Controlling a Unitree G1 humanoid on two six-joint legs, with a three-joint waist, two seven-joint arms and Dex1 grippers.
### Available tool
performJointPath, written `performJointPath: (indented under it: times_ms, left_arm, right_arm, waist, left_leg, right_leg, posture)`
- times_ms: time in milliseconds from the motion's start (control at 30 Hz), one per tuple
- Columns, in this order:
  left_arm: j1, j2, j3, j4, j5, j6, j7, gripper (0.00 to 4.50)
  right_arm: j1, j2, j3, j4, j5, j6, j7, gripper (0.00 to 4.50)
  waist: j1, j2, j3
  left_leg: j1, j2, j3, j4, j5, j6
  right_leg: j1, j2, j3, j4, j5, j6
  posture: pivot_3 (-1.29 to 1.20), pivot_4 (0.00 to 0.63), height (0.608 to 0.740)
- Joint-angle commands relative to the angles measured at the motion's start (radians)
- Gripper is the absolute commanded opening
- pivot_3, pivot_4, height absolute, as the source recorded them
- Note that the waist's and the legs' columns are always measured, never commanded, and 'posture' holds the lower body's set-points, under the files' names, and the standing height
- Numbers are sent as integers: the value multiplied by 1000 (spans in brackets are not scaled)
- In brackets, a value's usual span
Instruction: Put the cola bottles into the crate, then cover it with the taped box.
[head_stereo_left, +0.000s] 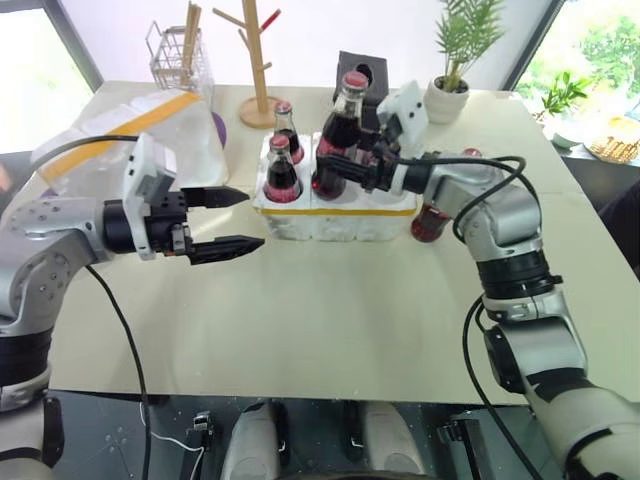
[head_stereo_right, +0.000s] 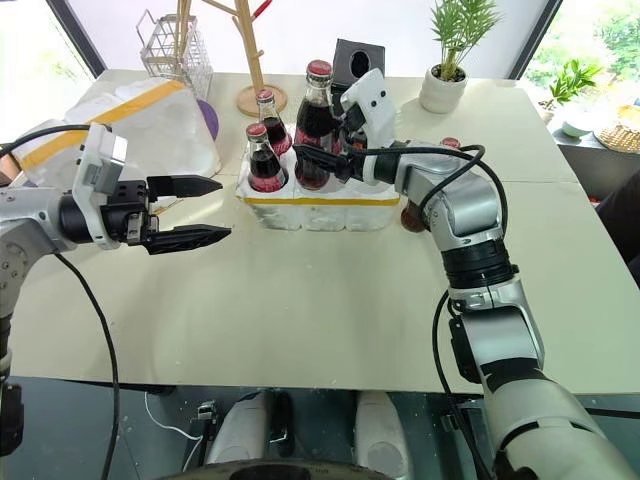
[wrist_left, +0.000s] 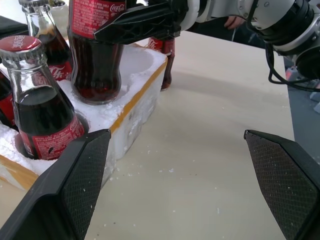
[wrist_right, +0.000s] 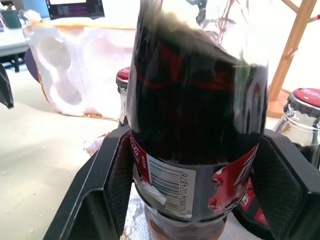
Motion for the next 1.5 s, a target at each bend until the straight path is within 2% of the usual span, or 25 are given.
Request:
performJointPath:
  times_ms: [33,200,333,533,900,933,967,1000,1033,1233,1433,1500]
  left_arm:
    - [-11,5,15,-15,5,-26,2,4500]
    - [-13,3,7,-9,8,-37,-2,4500]
    - [-31,-10,5,8,13,-48,7,4500]
    - [-68,-46,-4,35,37,-73,34,4500]
    - [-91,-74,-24,44,65,-84,41,4500]
    - [-93,-76,-25,43,66,-84,42,4500]
    - [-94,-76,-26,43,66,-84,42,4500]
    - [-95,-77,-26,43,65,-84,41,4500]
    - [-97,-78,-26,43,62,-82,41,4500]
    - [-119,-106,-27,26,15,-49,44,4500]
    - [-125,-133,-63,26,25,-60,38,4500]
    - [-130,-144,-83,34,35,-68,32,4500]
  right_arm:
    - [-12,16,-44,7,-9,12,-43,2698]
    - [-15,-10,-141,-48,62,93,-46,2698]
    - [-5,-16,-156,-51,58,115,-59,2698]
    - [43,16,-107,-71,35,104,-50,2698]
    - [36,111,-9,181,-131,-54,-77,2698]
    - [34,113,-10,198,-140,-52,-84,3727]
    - [34,113,-12,208,-146,-51,-88,3923]
    - [37,110,-11,205,-156,-56,-89,4448]
    - [44,105,-12,192,-160,-58,-88,4488]
    - [140,3,-109,-150,-30,134,-38,4488]
    - [307,-161,-373,-583,283,514,-55,4488]
    - [432,-229,-502,-704,385,632,-58,4488]
  waist:
    - [0,0,0]
    - [5,0,0]
    - [3,0,0]
    - [-1,0,0]
    - [-4,0,0]
    - [-5,0,0]
    - [-5,0,0]
    - [-3,0,0]
    - [-3,0,0]
    - [10,0,0]
    - [8,0,0]
    - [10,0,0]
  left_leg:
    - [0,0,0,0,0,0]
    - [0,0,0,0,1,-1]
    - [-1,0,0,0,1,-1]
    - [-1,0,0,-1,0,-1]
    - [-1,0,0,-1,1,-1]
    - [0,0,0,-1,1,-1]
    - [0,0,0,-1,1,-1]
    - [1,0,0,-1,1,-2]
    - [1,0,0,-1,1,-2]
    - [-1,0,-1,-1,1,-2]
    - [-1,0,-1,0,0,0]
    - [0,0,-2,-1,-2,3]
  right_leg:
    - [0,0,0,0,0,0]
    - [0,0,0,0,0,0]
    - [0,0,0,-1,0,0]
    - [0,0,0,-1,0,0]
    - [-1,0,0,-1,0,0]
    - [0,1,0,0,0,0]
    - [0,1,0,0,0,0]
    - [0,1,0,0,0,0]
    - [1,1,0,0,0,0]
    - [1,0,-1,-1,0,0]
    - [1,0,-1,-2,0,0]
    - [1,0,-2,-1,0,0]
  posture:
    - [0,150,740]
    - [0,150,740]
    - [0,150,740]
    - [0,150,740]
    - [0,150,740]
    - [0,150,740]
    - [0,150,740]
    - [0,150,740]
    - [0,150,740]
    - [0,150,740]
    - [0,150,740]
    - [0,150,740]
